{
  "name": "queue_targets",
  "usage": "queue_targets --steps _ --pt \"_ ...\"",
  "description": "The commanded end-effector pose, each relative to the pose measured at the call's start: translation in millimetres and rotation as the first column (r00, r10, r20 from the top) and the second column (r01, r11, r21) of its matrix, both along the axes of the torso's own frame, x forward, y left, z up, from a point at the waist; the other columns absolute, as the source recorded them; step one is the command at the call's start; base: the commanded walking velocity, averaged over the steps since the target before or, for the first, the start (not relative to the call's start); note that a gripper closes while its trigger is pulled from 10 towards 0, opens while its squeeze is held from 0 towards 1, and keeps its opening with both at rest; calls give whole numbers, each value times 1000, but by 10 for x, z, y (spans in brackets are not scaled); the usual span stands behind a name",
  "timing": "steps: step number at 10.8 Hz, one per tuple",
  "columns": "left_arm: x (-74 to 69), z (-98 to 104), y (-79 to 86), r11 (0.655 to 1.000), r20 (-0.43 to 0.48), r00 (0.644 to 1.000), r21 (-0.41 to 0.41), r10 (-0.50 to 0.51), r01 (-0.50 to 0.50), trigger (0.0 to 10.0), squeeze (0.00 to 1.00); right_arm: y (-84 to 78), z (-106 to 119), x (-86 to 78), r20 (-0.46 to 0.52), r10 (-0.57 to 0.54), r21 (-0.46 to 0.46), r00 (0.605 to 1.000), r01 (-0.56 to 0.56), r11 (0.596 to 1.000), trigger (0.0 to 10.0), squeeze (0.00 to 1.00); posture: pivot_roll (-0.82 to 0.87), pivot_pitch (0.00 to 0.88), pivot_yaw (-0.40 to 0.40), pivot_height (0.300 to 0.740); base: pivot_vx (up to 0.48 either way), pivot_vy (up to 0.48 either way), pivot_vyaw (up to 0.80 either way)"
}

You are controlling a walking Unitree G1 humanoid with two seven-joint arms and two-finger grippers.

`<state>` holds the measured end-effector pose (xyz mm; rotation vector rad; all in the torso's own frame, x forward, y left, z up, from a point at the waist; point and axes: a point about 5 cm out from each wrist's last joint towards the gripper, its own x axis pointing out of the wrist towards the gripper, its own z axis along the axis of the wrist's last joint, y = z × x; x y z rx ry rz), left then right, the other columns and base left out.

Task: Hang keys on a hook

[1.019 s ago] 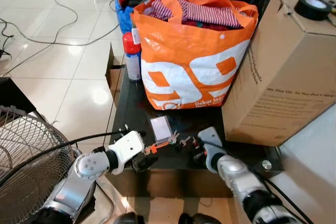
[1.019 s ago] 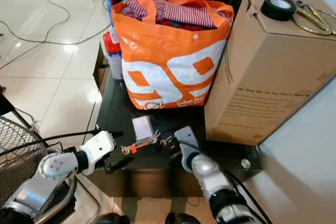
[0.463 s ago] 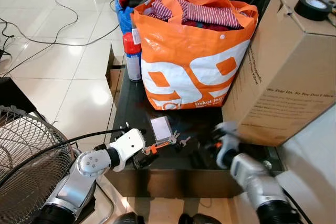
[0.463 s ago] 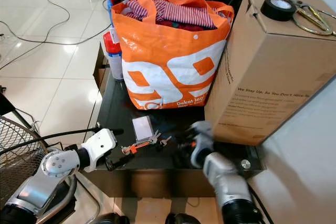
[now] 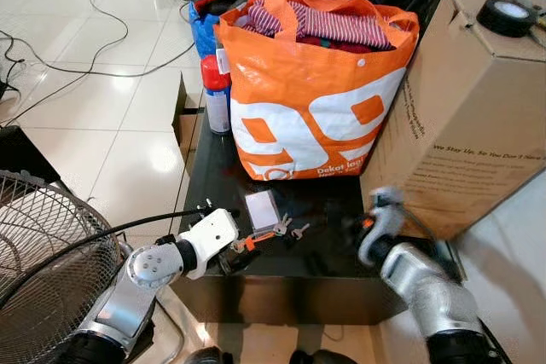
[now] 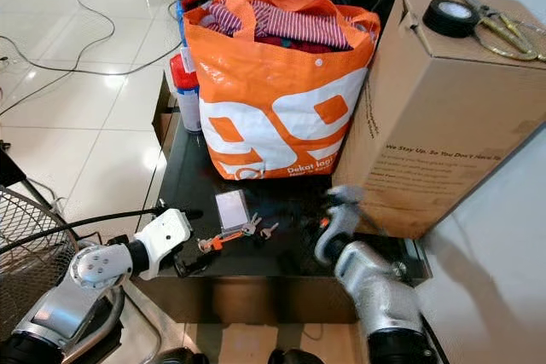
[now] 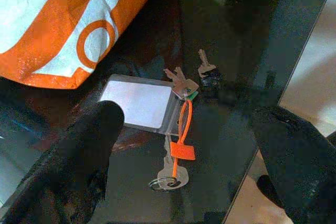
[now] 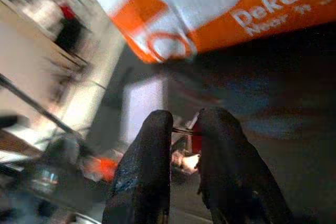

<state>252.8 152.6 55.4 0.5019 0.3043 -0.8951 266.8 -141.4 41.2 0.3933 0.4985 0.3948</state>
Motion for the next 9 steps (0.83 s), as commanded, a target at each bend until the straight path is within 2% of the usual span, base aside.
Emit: queue_targets --steps 1,2,4,8,9 --pt "3 -3 6 1000 5 1000 10 -4 4 10000 541 -54 -26 17 16 -28 -132 999 29 991 0 0 -4 19 -45 740 0 0 0" --pt "-3 -7 13 1000 5 1000 14 -5 5 10000 541 -45 -15 59 50 -35 -239 998 46 970 0 0 -3 19 -46 740 0 0 0" --pt "-10 -12 17 1000 5 1000 18 -4 4 10000 537 36 -31 69 54 -8 -267 998 23 963 0 0 -1 20 -51 740 0 0 0" --pt "-7 -12 20 1000 9 1000 22 0 0 10000 533 41 -58 82 64 1 -304 998 19 952 0 0 -1 24 -51 740 0 0 0" --pt "-6 -12 15 1000 8 1000 24 -4 3 10000 533 84 -97 83 63 56 -409 996 -25 912 10000 0 -3 26 -50 740 0 0 0"
